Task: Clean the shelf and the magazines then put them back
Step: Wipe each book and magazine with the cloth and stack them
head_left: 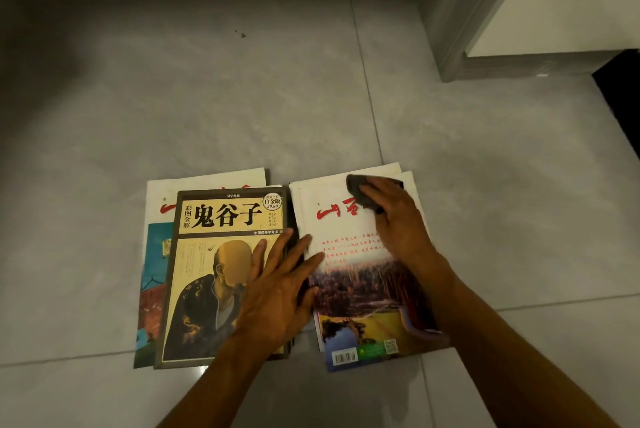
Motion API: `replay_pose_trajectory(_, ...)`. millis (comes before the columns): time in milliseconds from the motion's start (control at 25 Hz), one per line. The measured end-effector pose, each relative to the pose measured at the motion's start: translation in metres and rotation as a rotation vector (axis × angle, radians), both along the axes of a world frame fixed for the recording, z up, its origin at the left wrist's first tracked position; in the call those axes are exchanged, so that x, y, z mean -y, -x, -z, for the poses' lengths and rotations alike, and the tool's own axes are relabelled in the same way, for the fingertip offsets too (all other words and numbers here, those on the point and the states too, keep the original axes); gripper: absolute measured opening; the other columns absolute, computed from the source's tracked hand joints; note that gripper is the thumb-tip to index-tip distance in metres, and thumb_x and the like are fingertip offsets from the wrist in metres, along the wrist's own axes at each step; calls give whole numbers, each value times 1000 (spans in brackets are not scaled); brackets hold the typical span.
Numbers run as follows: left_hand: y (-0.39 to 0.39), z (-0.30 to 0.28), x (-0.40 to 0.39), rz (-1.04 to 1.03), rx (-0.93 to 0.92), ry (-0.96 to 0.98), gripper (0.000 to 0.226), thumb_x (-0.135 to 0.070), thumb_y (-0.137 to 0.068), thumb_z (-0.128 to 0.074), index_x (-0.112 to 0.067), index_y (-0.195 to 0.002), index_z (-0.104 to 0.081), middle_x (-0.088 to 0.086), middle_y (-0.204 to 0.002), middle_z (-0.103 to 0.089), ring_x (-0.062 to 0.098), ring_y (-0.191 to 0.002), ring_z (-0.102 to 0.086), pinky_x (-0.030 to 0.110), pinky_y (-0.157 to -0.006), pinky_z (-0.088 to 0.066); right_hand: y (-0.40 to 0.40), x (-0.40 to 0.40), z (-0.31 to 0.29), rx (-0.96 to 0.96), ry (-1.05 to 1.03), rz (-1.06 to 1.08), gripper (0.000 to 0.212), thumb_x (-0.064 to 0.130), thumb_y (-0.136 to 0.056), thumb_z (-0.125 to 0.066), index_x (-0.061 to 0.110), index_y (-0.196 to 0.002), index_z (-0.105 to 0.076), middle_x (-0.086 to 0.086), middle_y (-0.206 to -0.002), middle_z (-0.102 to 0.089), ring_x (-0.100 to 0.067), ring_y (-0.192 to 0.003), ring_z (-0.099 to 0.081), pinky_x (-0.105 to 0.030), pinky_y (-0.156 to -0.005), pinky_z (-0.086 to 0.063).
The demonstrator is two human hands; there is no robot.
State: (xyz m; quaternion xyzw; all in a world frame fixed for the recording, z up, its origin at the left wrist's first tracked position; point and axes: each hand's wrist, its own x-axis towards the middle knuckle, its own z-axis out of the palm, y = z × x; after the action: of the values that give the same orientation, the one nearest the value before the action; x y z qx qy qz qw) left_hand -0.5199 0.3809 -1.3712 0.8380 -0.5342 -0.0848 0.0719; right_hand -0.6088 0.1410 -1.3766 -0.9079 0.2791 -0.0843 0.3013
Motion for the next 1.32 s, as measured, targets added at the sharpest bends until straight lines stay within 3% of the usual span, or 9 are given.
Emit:
replay_pose_trajectory(120,8,-6,11,-87,-1,38,50,-55,-87,-40,-27,-119,-66,5,-141,-52,28,-141,-28,53,-115,-7,11,-10,1,-20,-15,-2,51,-3,-89,-55,11,-137,-52,-10,-146,-45,-33,-137,-37,-48,-116,-25)
replay_pose_trajectory(280,16,-8,29,-137,72,3,50,-57,-78,-64,-24,-115,-64,8,-127,-58,34,-124,-53,59,-110,-11,125,-74,6,-3,123,-152,42,29,-100,-34,23,-141,-44,1,-149,-40,-19,-142,-28,-42,-119,-20)
replay_pose_trajectory(400,16,0,31,-77,95,69,52,-54,-83,-54,-29,-128,-55,9,-139,-52,34,-134,-41,56,-112,-8,175,-89,7,-14,162,-265,52,23,-93,-36,32,-145,-36,7,-151,-36,-18,-143,-29,-40,-113,-26)
replay_pose_trajectory(520,18,6,33,17,107,72,61,-48,-84,-63,-22,-136,-45,7,-150,-40,28,-143,-26,51,-116,1,148,-71,6,15,100,-217,47,26,-97,-38,27,-143,-41,6,-152,-36,-18,-142,-30,-39,-117,-25)
replay_pose_trajectory(640,18,4,33,28,88,32,70,-44,-70,-80,-19,-130,-53,7,-141,-53,25,-133,-41,46,-117,3,84,-24,4,21,51,-4,43,20,-94,-43,15,-137,-52,-8,-145,-47,-26,-135,-39,-46,-112,-33)
replay_pose_trajectory(840,14,-1,36,34,79,36,59,-45,-83,-64,-30,-137,-48,7,-142,-52,29,-130,-49,46,-115,-1,28,36,-4,-26,-91,101,46,6,-97,-52,19,-141,-47,-5,-148,-43,-24,-128,-49,-23,-106,-36)
replay_pose_trajectory(1040,11,1,37,46,87,37,54,-46,-82,-56,-31,-134,-53,7,-141,-53,29,-129,-51,47,-115,-2,142,-45,10,51,13,-7,47,21,-95,-45,29,-140,-44,10,-154,-33,-15,-142,-30,-25,-117,-25)
replay_pose_trajectory(1240,11,1,37,76,88,58,54,-45,-82,-52,-28,-133,-56,9,-140,-53,31,-127,-52,45,-114,-5,242,-108,17,-85,213,-198,43,37,-105,-26,37,-148,-32,12,-150,-40,-11,-145,-23,-24,-117,-18)
replay_pose_trajectory(1320,13,1,36,77,75,48,54,-45,-83,-52,-27,-133,-55,9,-140,-53,30,-128,-52,45,-115,-4,228,-113,17,-64,247,-217,41,33,-106,-26,29,-141,-48,6,-145,-48,-15,-142,-30,-25,-118,-17)
